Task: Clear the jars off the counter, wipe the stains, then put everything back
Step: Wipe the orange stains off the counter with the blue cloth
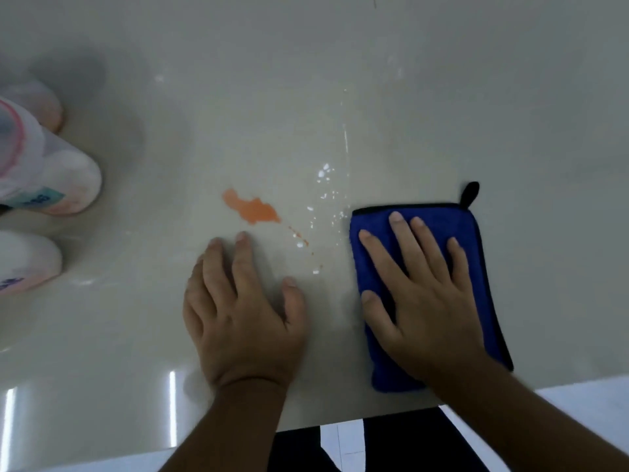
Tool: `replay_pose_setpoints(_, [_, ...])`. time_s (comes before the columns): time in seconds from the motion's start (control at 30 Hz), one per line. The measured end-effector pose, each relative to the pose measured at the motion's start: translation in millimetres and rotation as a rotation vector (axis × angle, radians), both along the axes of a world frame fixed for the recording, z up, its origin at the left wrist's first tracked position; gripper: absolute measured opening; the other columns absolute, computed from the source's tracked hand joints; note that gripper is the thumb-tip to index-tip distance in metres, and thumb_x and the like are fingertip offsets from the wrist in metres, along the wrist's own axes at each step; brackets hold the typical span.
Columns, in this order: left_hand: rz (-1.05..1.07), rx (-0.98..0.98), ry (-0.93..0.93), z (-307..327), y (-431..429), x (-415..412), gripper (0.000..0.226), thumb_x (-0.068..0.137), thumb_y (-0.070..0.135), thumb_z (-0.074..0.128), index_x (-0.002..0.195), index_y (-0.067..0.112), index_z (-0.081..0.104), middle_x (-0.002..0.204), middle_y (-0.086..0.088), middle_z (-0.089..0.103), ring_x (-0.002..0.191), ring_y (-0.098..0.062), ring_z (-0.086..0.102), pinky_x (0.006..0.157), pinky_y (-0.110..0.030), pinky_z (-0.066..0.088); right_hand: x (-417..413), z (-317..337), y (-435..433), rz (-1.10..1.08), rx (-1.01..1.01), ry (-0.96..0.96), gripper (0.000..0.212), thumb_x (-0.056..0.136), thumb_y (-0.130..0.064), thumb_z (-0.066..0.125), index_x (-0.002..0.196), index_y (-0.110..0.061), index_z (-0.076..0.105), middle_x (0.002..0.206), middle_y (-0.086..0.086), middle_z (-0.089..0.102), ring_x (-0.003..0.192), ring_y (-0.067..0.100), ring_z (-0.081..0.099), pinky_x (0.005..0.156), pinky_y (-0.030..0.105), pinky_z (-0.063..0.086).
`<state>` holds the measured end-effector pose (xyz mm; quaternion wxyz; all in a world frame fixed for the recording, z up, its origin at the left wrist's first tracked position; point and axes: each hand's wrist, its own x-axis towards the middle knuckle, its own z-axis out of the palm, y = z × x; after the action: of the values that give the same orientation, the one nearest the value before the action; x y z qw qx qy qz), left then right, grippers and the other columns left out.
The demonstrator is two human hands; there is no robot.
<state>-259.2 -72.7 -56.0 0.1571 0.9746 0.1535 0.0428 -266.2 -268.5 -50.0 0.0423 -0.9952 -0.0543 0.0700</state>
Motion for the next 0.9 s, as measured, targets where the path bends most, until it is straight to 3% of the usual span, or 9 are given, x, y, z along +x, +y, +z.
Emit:
replay_pose_setpoints(0.37, [-0.042,0.032,0.003,-8.2,3.9,-0.8,0.075,0.08,0.047,0.052,0.146,0.014,0.042,0.151,-0.018,0.039,0.138,-0.039,0.033,0.114,-0.05,0.023,176.7,-8.4,27.3,-0.038,-0.023,-0.053,0.066,0.096,-0.053,0.022,0.16,-0.035,0.017,0.17,0.003,0.014,0.156,0.026,0.011,0.123,0.057,0.009])
replay_pose_setpoints(0.47, [-0.038,-0.01,0.018,-2.9,3.2,0.3,0.075,0.08,0.046,0.052,0.147,0.014,0.042,0.152,-0.017,0.037,0.139,-0.038,0.031,0.115,-0.049,0.021,153.2,-7.3,32.8,-0.056,-0.015,-0.06,0.065,0.097,-0.051,0.022,0.16,-0.034,0.017,0.17,0.003,0.014,0.156,0.027,0.012,0.124,0.056,0.009])
replay_pose_setpoints(0.63, [-0.16,-0.135,0.015,11.5,27.4,-6.0,0.07,0.087,0.044,0.048,0.15,0.015,0.036,0.155,-0.012,0.034,0.142,-0.032,0.028,0.118,-0.044,0.019,35.9,-3.2,60.3,-0.02,-0.006,-0.063,0.066,0.097,-0.05,0.03,0.16,-0.03,0.022,0.168,0.006,0.02,0.154,0.03,0.018,0.122,0.057,0.013])
replay_pose_setpoints(0.7, [-0.189,-0.073,-0.025,12.5,58.0,-2.6,0.071,0.087,0.043,0.049,0.151,0.015,0.034,0.154,-0.013,0.036,0.141,-0.034,0.03,0.118,-0.043,0.018,1.3,-5.7,68.9,-0.014,-0.029,-0.046,0.068,0.096,-0.048,0.034,0.16,-0.029,0.022,0.168,0.007,0.021,0.154,0.03,0.018,0.121,0.06,0.014])
replay_pose_setpoints(0.9, [-0.187,0.032,-0.017,1.4,108.6,14.3,0.072,0.085,0.049,0.049,0.147,0.015,0.041,0.152,-0.014,0.038,0.14,-0.036,0.032,0.116,-0.045,0.021,44.5,-2.8,77.7,0.003,-0.033,0.004,0.073,0.092,-0.05,0.033,0.161,-0.031,0.016,0.169,0.007,0.016,0.155,0.029,0.014,0.12,0.063,0.011])
